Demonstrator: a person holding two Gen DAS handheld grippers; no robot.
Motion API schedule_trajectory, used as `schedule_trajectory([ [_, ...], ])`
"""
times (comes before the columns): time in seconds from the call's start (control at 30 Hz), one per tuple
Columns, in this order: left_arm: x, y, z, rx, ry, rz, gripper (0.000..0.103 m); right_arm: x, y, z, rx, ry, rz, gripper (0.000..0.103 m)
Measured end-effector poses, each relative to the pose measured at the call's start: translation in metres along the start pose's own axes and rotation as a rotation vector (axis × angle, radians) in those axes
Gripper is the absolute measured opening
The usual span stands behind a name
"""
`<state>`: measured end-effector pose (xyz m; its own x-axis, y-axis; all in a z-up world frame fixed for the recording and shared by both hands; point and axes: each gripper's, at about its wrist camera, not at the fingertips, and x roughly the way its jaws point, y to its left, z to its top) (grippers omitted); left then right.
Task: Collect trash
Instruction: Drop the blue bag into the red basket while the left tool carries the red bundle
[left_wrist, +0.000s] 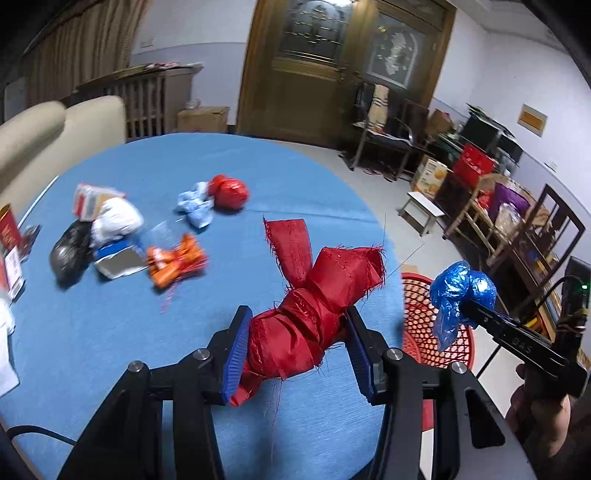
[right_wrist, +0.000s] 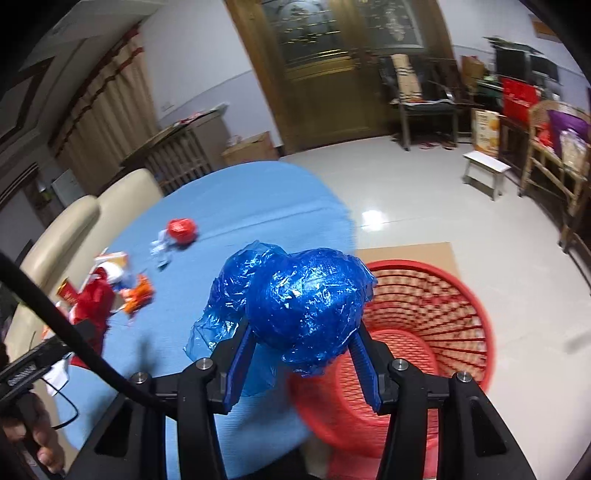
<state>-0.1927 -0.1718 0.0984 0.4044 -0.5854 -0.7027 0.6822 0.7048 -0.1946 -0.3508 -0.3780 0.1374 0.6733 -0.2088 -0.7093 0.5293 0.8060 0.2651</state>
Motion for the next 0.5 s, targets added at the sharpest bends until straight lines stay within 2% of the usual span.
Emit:
schedule_trajectory([
  [0.13,0.010,-0.022,0.004,0.037,0.013,-0.025,0.052,0.005,-0.036,0.001,0.033,0.016,-0.084,0.054],
  [0.27,0.021,-0.044,0.008,0.076,0.027,-0.048,0.052,0.018,-0.065,-0.005,0.066,0.069,-0.129,0.054],
  [0.47,0.030,-0.068,0.011,0.116,0.036,-0.072,0.052,0.030,-0.084,-0.015,0.085,0.121,-0.150,0.056],
  [0.5,0.032,-0.073,0.012,0.123,0.039,-0.076,0.052,0.031,-0.084,-0.017,0.089,0.131,-0.151,0.060],
])
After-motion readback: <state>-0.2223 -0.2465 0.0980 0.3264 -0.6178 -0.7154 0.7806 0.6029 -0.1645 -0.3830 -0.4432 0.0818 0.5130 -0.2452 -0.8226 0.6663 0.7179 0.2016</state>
